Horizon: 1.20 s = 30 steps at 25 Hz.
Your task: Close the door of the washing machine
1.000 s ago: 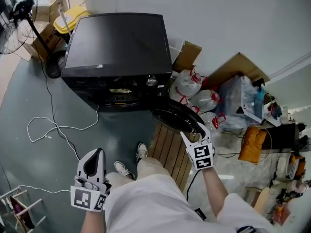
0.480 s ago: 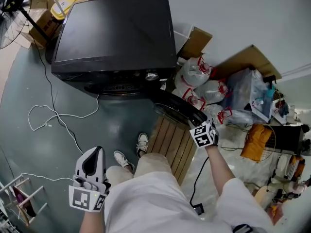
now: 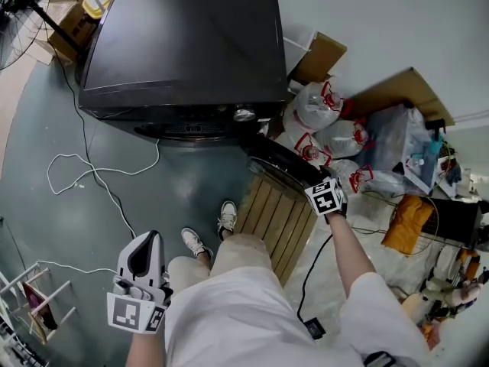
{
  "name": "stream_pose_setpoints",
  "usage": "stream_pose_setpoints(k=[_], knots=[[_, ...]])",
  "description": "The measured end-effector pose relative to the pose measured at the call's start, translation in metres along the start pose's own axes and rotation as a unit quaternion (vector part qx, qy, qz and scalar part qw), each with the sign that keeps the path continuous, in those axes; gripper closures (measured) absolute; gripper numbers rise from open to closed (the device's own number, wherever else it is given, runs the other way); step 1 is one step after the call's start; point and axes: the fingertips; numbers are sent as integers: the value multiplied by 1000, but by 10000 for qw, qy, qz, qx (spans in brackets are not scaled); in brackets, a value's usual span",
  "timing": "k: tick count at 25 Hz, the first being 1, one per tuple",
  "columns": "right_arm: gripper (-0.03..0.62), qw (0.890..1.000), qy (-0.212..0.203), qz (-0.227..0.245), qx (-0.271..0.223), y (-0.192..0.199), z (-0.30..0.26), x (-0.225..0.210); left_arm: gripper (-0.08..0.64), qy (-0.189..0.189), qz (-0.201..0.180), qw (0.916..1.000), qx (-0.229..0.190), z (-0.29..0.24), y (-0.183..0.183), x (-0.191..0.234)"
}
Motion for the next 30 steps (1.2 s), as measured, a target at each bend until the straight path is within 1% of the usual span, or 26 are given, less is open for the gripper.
stream_pose_setpoints(k=[3, 8, 11, 15, 18, 22, 25, 30], knots=[[321, 9994, -139, 259, 167, 1, -6, 3, 557, -44, 52, 10000, -19, -1, 2, 1], [321, 9982, -439, 173, 365, 6, -9, 5, 557, -113, 88, 9998, -101, 4, 3, 1], [325, 9974, -524, 151, 478, 8, -10, 6, 557, -151, 129, 9997, -155, 8, 2, 3], [327, 9970, -525, 93, 561, 9, -9, 9, 557, -148, 140, 9995, -229, 9, 6, 10], [327, 9966, -505, 62, 645, 9, -9, 14, 557, -90, 147, 9991, -380, 6, 6, 20], [330, 9957, -356, 158, 843, 9, -12, 24, 557, -29, 230, 9982, -547, 4, 12, 40], [333, 9950, -261, 214, 940, 9, -15, 40, 557, -68, 300, 9974, -658, 13, 24, 63], [342, 9945, -235, 268, 982, 14, -10, 60, 557, -231, 499, 9952, -811, 33, 52, 94]])
Point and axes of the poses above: the fingertips, and each gripper's own axes: z backward along the fingers, x to its left, y out of its underside, and after that the axes turned 8 degrees about z, right-handed
